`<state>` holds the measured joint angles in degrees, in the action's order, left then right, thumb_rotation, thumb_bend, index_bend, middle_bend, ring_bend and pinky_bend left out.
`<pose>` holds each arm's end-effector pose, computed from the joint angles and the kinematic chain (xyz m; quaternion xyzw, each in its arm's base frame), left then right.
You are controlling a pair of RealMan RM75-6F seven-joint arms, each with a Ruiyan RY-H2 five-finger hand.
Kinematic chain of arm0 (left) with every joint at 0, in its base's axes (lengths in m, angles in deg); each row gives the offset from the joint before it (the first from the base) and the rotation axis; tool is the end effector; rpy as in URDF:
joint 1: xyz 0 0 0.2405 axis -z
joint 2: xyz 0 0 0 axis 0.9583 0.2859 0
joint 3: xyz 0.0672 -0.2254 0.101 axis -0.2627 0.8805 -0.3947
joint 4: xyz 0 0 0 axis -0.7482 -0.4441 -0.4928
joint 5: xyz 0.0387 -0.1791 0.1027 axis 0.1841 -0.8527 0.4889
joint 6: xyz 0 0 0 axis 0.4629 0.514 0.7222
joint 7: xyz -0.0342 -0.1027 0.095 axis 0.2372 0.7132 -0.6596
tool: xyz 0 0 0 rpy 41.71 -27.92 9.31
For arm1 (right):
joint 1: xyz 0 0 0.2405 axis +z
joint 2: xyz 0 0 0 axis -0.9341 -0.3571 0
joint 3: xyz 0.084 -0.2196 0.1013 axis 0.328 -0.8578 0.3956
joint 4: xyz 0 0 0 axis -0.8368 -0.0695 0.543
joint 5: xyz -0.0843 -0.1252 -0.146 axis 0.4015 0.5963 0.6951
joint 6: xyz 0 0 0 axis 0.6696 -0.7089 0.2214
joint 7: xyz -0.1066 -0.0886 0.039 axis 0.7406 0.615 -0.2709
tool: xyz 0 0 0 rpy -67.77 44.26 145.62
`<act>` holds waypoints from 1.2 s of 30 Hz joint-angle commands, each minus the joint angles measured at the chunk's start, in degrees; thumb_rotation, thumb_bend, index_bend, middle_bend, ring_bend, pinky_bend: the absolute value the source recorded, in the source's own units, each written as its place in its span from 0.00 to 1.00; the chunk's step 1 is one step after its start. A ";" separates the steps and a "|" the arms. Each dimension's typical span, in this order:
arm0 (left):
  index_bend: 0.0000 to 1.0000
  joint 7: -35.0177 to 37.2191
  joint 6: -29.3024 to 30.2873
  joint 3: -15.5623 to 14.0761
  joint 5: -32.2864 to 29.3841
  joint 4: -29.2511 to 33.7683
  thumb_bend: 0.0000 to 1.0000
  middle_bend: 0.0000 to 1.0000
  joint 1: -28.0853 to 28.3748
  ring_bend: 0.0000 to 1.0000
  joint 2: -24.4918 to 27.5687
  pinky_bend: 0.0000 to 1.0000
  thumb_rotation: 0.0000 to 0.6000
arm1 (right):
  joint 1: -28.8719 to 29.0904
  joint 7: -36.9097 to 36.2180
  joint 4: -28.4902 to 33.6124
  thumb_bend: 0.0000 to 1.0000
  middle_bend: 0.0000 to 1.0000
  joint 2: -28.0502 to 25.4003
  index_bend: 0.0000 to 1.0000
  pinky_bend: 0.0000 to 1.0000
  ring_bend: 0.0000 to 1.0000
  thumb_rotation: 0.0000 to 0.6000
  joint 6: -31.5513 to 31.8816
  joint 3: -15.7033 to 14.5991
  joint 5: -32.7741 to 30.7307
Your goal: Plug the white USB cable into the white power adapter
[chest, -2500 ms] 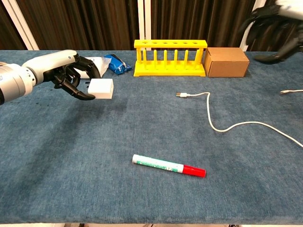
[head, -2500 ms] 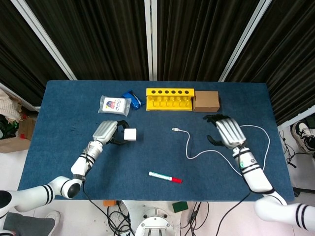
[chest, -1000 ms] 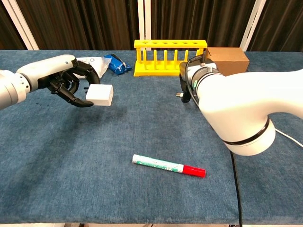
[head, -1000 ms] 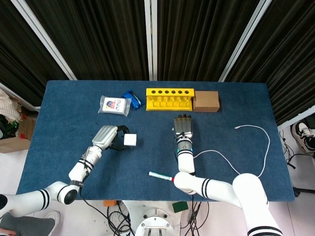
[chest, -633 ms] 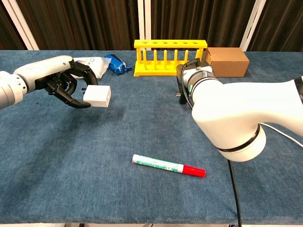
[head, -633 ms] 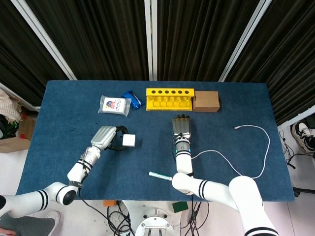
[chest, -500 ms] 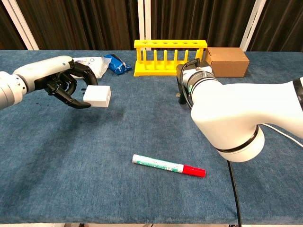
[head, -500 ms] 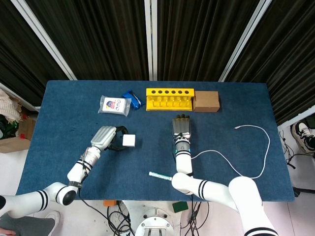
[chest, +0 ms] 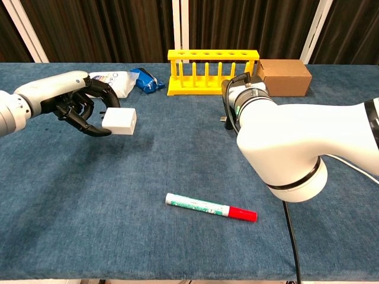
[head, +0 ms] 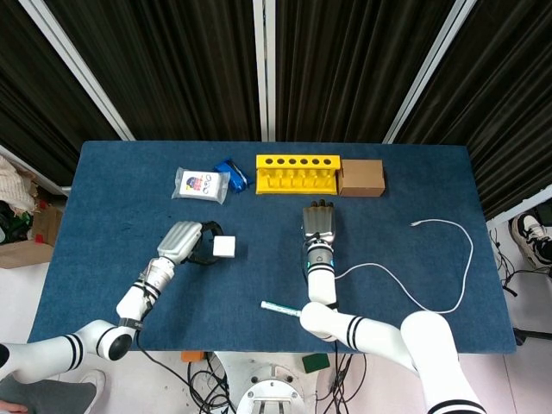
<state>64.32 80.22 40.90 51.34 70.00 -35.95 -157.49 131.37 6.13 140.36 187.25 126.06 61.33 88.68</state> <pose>-0.1879 0.3326 -0.0273 -0.6663 -0.5185 -0.4225 0.3296 -0.0754 -0.3824 -0.1244 0.6919 -0.3969 0.1828 0.5748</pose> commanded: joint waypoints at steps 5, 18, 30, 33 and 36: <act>0.57 0.45 0.10 -0.01 0.27 -0.35 0.25 0.46 -0.09 0.71 -0.12 0.88 1.00 | -0.15 0.15 -0.72 0.42 0.29 0.53 0.57 0.25 0.13 1.00 -0.34 0.79 0.34; 0.57 0.85 1.17 -0.03 0.57 0.24 0.25 0.46 -0.95 0.71 0.87 0.88 1.00 | -1.95 -4.37 4.08 0.48 0.33 -2.45 0.62 0.25 0.15 1.00 -2.14 -0.18 6.84; 0.57 -3.41 1.95 1.24 -1.66 5.07 0.25 0.46 -1.09 0.71 3.61 0.89 1.00 | -8.11 -14.79 22.94 0.72 0.51 -14.74 0.60 0.29 0.34 1.00 -5.22 -4.99 16.35; 0.57 -5.12 1.99 1.51 -2.53 6.36 0.25 0.46 -0.94 0.71 3.99 0.89 1.00 | -8.12 -15.03 25.17 0.81 0.54 -16.27 0.60 0.29 0.37 1.00 -5.11 -5.73 17.34; 0.57 -6.74 1.93 1.80 -3.70 7.40 0.26 0.46 -0.81 0.71 4.34 0.89 1.00 | -8.06 -15.37 27.11 0.90 0.57 -17.56 0.61 0.29 0.40 1.00 -4.75 -6.39 18.64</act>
<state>58.07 82.18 42.51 48.09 76.97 -36.85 -153.37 123.39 -9.00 166.82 170.14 121.19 55.36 106.77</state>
